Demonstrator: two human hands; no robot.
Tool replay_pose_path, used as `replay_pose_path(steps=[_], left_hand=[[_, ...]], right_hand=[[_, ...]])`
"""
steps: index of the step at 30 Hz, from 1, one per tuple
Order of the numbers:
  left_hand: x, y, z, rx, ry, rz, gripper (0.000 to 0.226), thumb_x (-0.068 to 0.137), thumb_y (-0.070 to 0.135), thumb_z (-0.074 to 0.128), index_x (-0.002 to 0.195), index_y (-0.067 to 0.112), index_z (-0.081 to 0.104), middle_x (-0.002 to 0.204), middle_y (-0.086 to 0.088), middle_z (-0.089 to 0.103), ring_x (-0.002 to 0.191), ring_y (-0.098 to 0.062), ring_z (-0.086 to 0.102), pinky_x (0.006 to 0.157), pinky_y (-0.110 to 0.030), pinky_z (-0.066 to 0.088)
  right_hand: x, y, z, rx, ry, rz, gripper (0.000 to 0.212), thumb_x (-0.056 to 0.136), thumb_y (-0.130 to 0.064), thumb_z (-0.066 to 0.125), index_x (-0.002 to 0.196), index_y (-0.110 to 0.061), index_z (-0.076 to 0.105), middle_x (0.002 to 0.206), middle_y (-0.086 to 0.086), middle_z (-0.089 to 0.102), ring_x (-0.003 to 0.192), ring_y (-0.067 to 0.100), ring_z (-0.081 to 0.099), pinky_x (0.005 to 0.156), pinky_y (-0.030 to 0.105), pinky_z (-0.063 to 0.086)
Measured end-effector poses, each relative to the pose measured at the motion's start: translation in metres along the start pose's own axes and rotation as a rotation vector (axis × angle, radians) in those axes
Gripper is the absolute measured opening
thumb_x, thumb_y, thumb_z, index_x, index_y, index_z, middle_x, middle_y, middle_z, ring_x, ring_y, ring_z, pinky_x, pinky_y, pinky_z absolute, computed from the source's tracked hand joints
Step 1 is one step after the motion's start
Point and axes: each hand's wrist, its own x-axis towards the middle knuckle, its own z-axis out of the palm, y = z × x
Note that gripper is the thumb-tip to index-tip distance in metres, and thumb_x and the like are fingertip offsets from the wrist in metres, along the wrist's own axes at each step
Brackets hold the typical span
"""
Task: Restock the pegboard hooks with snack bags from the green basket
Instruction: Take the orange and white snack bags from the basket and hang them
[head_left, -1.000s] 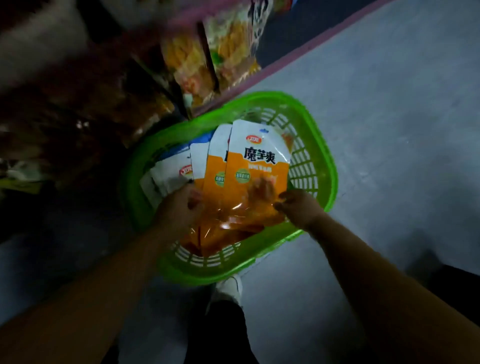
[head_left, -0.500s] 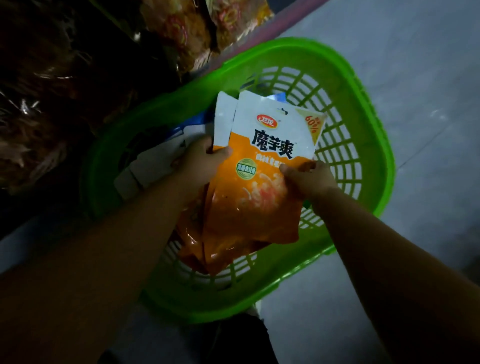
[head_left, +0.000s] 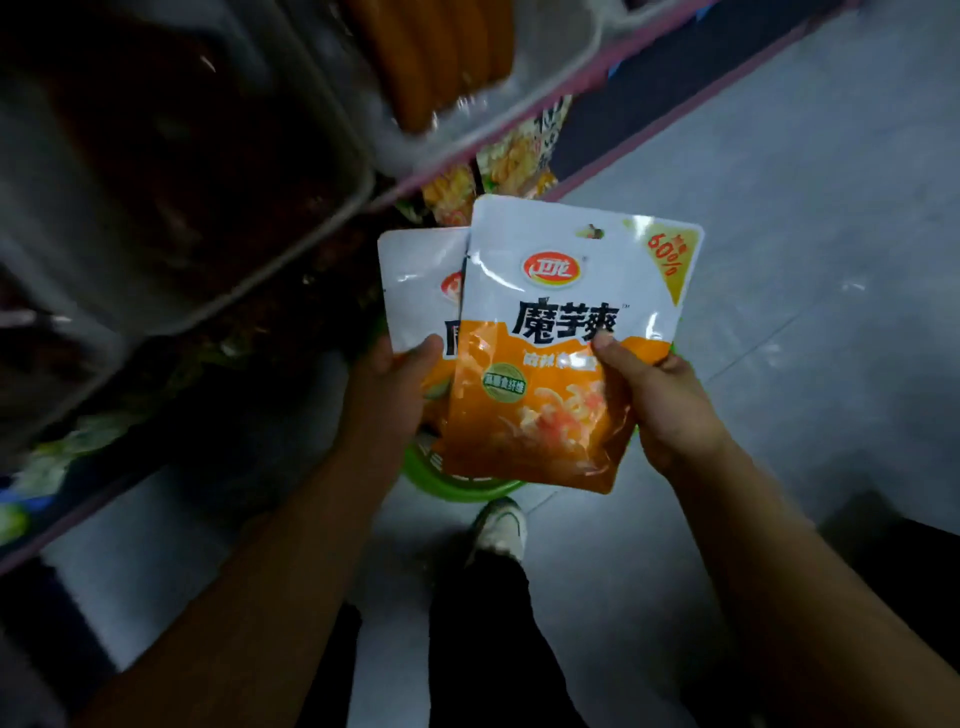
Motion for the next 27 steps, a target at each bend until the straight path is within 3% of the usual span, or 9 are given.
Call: replay_pose_path(steps=[3,6,10,13,14,16,19,22,27], left_hand=[[-0.071,0.092,-0.029,-0.034,0.052,0.110,0.022,0.088,0.024,0.062,0.087,0.046,0.066,0.089,0.018,0.071,0.085,-0.013,0.070,0.084,-0.043,0.055],[-0.143,0.176,-0.065,-0.110,0.097,0.245,0.015,0.087,0.024,0.063,0.090,0.038,0.067,0.083,0.014,0.074,0.073,-0.010,0.072,0.069,-0.037,0.059],[-0.224,0.272,-0.115,-0.171,0.219,0.495,0.013,0.085,0.025,0.063,0.080,0.036,0.067,0.073,0.028,0.070,0.068,0.007,0.067,0.052,-0.008,0.049],[-0.268,0.317,-0.154,-0.228,0.317,0.636,0.013,0.089,0.022,0.060,0.086,0.035,0.062,0.075,0.035,0.067,0.074,0.016,0.062,0.057,-0.002,0.046],[-0.279,0.329,-0.166,-0.245,0.356,0.674,0.014,0.089,0.022,0.060,0.085,0.036,0.063,0.077,0.035,0.067,0.076,0.015,0.063,0.063,-0.003,0.048],[-0.297,0.352,-0.193,-0.282,0.424,0.718,0.012,0.086,0.025,0.063,0.085,0.036,0.067,0.086,0.026,0.071,0.085,0.004,0.067,0.083,-0.023,0.055],[-0.321,0.379,-0.229,-0.327,0.468,0.797,0.021,0.076,0.035,0.061,0.095,0.032,0.070,0.100,0.007,0.074,0.096,-0.017,0.069,0.092,-0.046,0.052],[-0.335,0.397,-0.263,-0.399,0.476,0.832,0.027,0.076,0.037,0.062,0.102,0.035,0.070,0.105,0.003,0.073,0.099,-0.022,0.069,0.091,-0.050,0.051],[-0.343,0.415,-0.311,-0.501,0.415,0.861,0.024,0.076,0.034,0.065,0.100,0.031,0.072,0.097,-0.003,0.075,0.089,-0.026,0.072,0.072,-0.040,0.058]], right_hand=[[-0.072,-0.081,-0.003,0.010,-0.017,-0.069,0.012,0.076,-0.028,0.076,0.080,-0.017,0.076,0.086,0.004,0.076,0.078,0.018,0.071,0.070,0.032,0.058],[-0.150,-0.164,0.004,0.006,-0.093,-0.193,0.013,0.077,-0.027,0.075,0.065,-0.021,0.075,0.070,-0.004,0.074,0.063,0.008,0.069,0.056,0.020,0.053],[-0.241,-0.258,0.025,-0.024,-0.211,-0.421,0.033,0.079,-0.022,0.070,0.047,-0.029,0.068,0.048,-0.016,0.063,0.043,-0.004,0.057,0.045,0.008,0.042],[-0.287,-0.308,0.048,0.006,-0.339,-0.535,0.010,0.063,-0.037,0.076,0.058,-0.028,0.073,0.060,-0.011,0.070,0.054,0.002,0.065,0.051,0.014,0.050],[-0.297,-0.321,0.058,-0.002,-0.371,-0.576,0.015,0.060,-0.042,0.076,0.066,-0.029,0.075,0.067,-0.008,0.073,0.060,0.005,0.069,0.055,0.019,0.054],[-0.316,-0.344,0.083,-0.054,-0.404,-0.647,0.021,0.062,-0.049,0.073,0.071,-0.031,0.076,0.068,-0.005,0.074,0.060,0.009,0.069,0.054,0.021,0.055],[-0.347,-0.371,0.123,-0.137,-0.431,-0.716,0.041,0.071,-0.052,0.065,0.042,-0.023,0.063,0.036,-0.008,0.053,0.030,0.004,0.046,0.036,0.010,0.033],[-0.369,-0.389,0.159,-0.123,-0.483,-0.777,0.042,0.070,-0.048,0.066,0.044,-0.016,0.059,0.038,-0.006,0.051,0.033,0.006,0.043,0.038,0.013,0.033],[-0.395,-0.408,0.209,-0.059,-0.603,-0.854,0.038,0.065,-0.048,0.068,0.050,-0.014,0.061,0.045,-0.002,0.059,0.038,0.010,0.051,0.040,0.016,0.040]])
